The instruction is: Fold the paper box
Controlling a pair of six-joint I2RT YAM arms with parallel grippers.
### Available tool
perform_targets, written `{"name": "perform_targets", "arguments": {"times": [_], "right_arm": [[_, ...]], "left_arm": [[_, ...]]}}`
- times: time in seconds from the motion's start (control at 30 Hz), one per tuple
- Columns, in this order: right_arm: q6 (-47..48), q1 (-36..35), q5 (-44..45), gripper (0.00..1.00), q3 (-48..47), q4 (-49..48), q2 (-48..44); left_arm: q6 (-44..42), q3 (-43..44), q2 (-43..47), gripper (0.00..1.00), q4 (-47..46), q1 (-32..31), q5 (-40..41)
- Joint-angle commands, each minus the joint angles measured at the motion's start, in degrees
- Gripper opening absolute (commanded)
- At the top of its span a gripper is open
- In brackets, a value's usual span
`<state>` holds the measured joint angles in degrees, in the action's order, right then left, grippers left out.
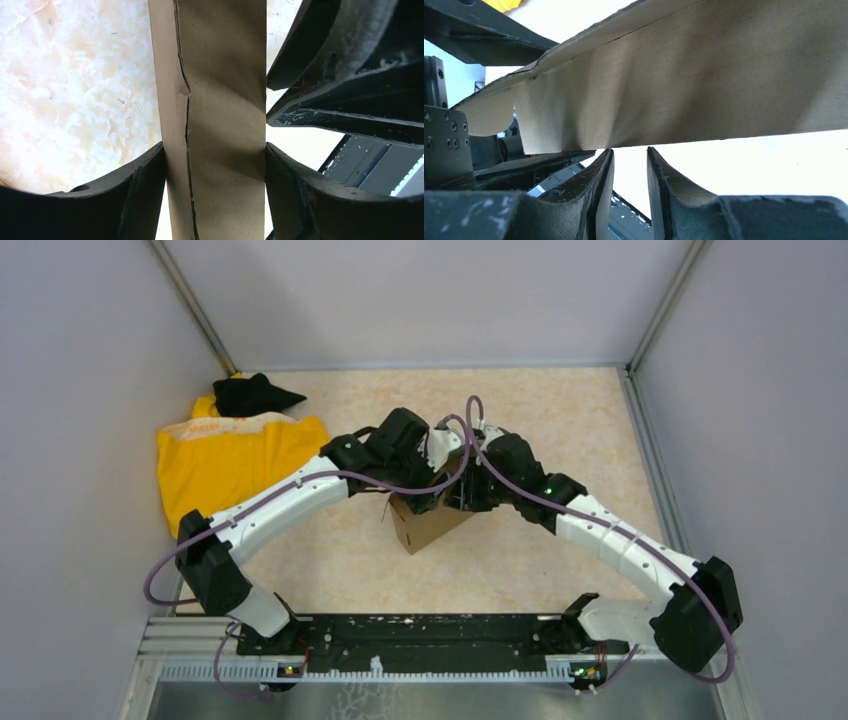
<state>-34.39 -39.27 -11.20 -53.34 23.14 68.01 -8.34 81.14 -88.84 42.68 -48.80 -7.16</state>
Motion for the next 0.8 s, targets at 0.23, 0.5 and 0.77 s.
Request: {"name": "perform_targets", "arguments": {"times": [0.23,0.5,0.77], "right_arm": [[5.18,1.52,4.42,0.33,-8.42,9.11,-7.08],[20.8,25.97,-6.85,0.38,-17.3,11.05,-5.18],[38.58,27.22,-11.45,0.5,-17.54,3.39,0.47]], "left_arm": [[0.07,3.4,-0.26,0.69,6.64,-1.13,5.35],[-0.11,3.17,-0.13,0.71,7.0,-1.13,3.07],[-1.4,3.59,-1.18,0.75,6.72,-1.04,3.31]]}}
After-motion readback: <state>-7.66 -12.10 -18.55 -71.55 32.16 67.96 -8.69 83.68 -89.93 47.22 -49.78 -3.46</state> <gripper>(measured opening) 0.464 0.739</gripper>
